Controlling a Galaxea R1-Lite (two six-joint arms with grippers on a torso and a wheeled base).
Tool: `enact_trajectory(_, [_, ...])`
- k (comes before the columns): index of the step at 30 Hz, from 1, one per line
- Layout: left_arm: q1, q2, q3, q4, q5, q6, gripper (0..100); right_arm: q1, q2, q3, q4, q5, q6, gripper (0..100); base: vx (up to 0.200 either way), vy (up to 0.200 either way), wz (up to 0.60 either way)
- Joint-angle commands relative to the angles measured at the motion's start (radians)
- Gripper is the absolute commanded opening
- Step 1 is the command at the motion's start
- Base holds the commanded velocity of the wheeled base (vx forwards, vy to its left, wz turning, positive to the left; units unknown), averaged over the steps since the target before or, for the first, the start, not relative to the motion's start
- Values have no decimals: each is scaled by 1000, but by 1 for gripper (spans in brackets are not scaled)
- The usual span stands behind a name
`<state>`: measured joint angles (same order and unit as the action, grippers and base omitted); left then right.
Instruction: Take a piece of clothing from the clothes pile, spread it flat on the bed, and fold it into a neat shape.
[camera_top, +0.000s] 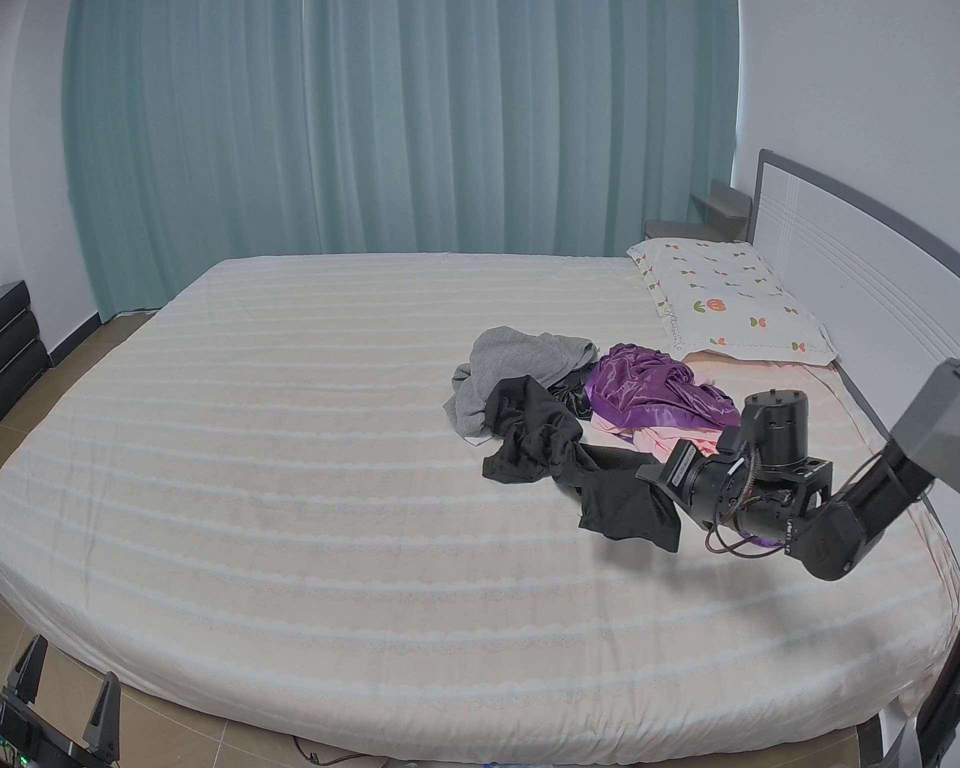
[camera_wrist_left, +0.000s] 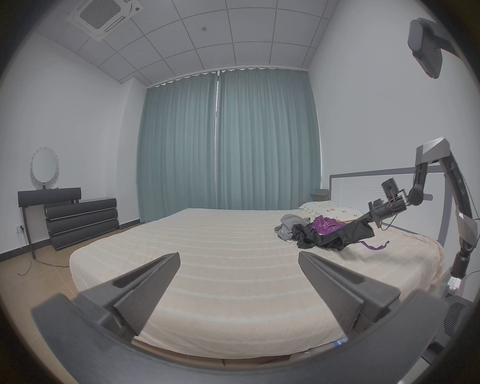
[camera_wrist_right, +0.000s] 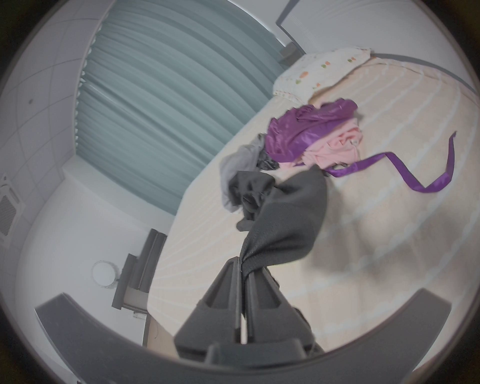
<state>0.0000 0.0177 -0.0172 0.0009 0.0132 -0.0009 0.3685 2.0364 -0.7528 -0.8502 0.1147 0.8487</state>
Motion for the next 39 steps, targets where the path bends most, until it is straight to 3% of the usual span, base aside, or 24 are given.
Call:
enact_trajectory(1, [0,-18,17,-1,-1,1,100,72,-248,121,-24,-3,3,0,0,0,0])
enact_trajectory(18, [2,-18,17,1,2,5,100,162,-472,136,-13,-33,-11,0,0,0,0])
enact_trajectory(20, [-2,-5,-79,-81,-2,-56,100,173,-492,127,-20,-32,-30,0,0,0,0])
enact_trajectory(22, [-5,116,-237,-110,-7,-151,100,184,-499,113,-20,-32,-42,0,0,0,0])
enact_trajectory(25, [-3,283,-317,-102,-12,-131,100,208,-501,98,-20,-32,-51,0,0,0,0])
enact_trajectory(28, [-26,449,-305,-99,-22,-122,100,234,-501,92,-23,-33,-63,0,0,0,0])
enact_trajectory(33, [-94,653,-254,-139,-127,-123,100,254,-504,81,-23,-35,-88,0,0,0,0])
enact_trajectory(39, [-187,887,-250,-171,-187,-122,100,254,-490,72,-27,-33,-88,0,0,0,0])
